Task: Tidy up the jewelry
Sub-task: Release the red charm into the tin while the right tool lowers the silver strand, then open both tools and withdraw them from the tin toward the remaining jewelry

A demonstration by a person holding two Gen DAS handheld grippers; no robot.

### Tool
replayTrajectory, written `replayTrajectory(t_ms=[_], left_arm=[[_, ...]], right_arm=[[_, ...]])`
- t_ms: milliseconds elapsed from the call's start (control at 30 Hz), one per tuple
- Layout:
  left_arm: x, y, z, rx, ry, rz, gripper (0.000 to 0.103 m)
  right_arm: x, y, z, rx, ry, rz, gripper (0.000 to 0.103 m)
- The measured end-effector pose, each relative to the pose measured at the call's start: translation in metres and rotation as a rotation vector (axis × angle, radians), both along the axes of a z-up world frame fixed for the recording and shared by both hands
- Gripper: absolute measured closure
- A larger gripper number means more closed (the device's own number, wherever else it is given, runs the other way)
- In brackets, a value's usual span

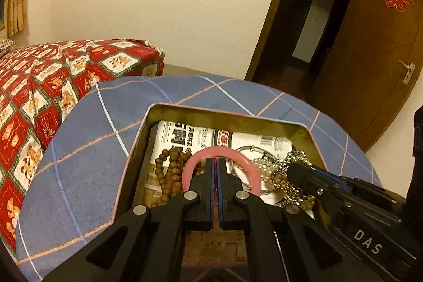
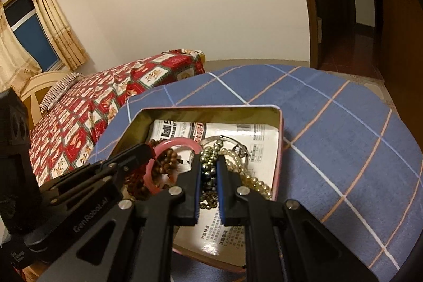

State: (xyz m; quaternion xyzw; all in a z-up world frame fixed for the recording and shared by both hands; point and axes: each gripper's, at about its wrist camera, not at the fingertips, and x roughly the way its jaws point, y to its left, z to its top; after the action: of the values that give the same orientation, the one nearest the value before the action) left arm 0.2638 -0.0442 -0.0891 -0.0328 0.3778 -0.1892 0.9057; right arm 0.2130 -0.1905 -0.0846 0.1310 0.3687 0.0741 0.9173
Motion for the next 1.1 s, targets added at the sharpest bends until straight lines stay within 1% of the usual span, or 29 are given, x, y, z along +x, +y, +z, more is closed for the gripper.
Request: replayTrajectory(t_ms=[33,67,100,167,200,267,300,333,367,400,433,467,533,600,700,867,1000,1100], left_arm=[[0.000,-0.001,-0.001,0.009,0.000,0.002,0.102],[0.000,-0.002,-0.002,0.027,-0.005,0.009,0.102],[-0.001,-0.002,-0.003,0.052,-0.013,0.024,0.102],[-0.002,-0.002,-0.003,0.090,-0.017,0.043,0.100],[-0.002,-0.002,-0.003,0.098,-0.005,0.045,0.099],[-0.005,-0.002,0.001,0.102,0.010,0.040,0.093],[-0.007,-0.001,0.004,0.103,0.004,0.038,0.091],[-0.010,0.000,0.007,0.108,-0.005,0.041,0.084],[-0.015,0.000,0.012,0.114,-0.014,0.048,0.070],[-0.019,0.002,0.016,0.116,-0.023,0.057,0.061],[-0.026,0.005,0.021,0.117,-0.038,0.071,0.043],[-0.030,0.008,0.024,0.115,-0.055,0.084,0.035],[-0.043,0.014,0.030,0.105,-0.081,0.108,0.035],[-0.053,0.017,0.032,0.097,-0.067,0.116,0.034],[-0.072,0.021,0.035,0.085,-0.064,0.117,0.035],[-0.103,0.028,0.038,0.104,-0.077,0.127,0.034],[-0.123,0.041,0.039,0.093,-0.076,0.149,0.034],[-0.136,0.050,0.039,0.087,-0.078,0.167,0.035]], right_arm=[[0.000,0.000,-0.001,0.001,0.002,0.002,0.089],[0.001,0.000,-0.002,0.002,0.007,0.006,0.085],[0.001,0.000,-0.002,0.008,0.010,0.008,0.083],[0.000,-0.003,-0.002,0.029,0.017,0.009,0.065],[0.000,-0.001,-0.001,0.033,0.011,0.005,0.062],[-0.008,-0.004,0.008,0.015,-0.018,-0.016,0.062],[-0.009,-0.004,0.010,0.011,-0.023,-0.021,0.062],[-0.014,-0.007,0.016,0.011,-0.033,-0.034,0.062],[-0.018,-0.009,0.019,0.014,-0.041,-0.047,0.062],[-0.021,-0.010,0.022,0.017,-0.046,-0.057,0.062],[-0.025,-0.012,0.025,0.019,-0.049,-0.069,0.062],[-0.031,-0.015,0.028,0.018,-0.051,-0.086,0.062],[-0.042,-0.017,0.032,0.025,-0.056,-0.106,0.062],[-0.053,-0.016,0.033,0.025,-0.055,-0.112,0.062],[-0.067,-0.007,0.032,-0.001,-0.038,-0.097,0.062],[-0.084,0.009,0.029,-0.035,-0.010,-0.063,0.062],[-0.097,0.018,0.027,-0.028,0.000,-0.032,0.062],[-0.106,0.026,0.028,-0.049,-0.004,-0.020,0.062]])
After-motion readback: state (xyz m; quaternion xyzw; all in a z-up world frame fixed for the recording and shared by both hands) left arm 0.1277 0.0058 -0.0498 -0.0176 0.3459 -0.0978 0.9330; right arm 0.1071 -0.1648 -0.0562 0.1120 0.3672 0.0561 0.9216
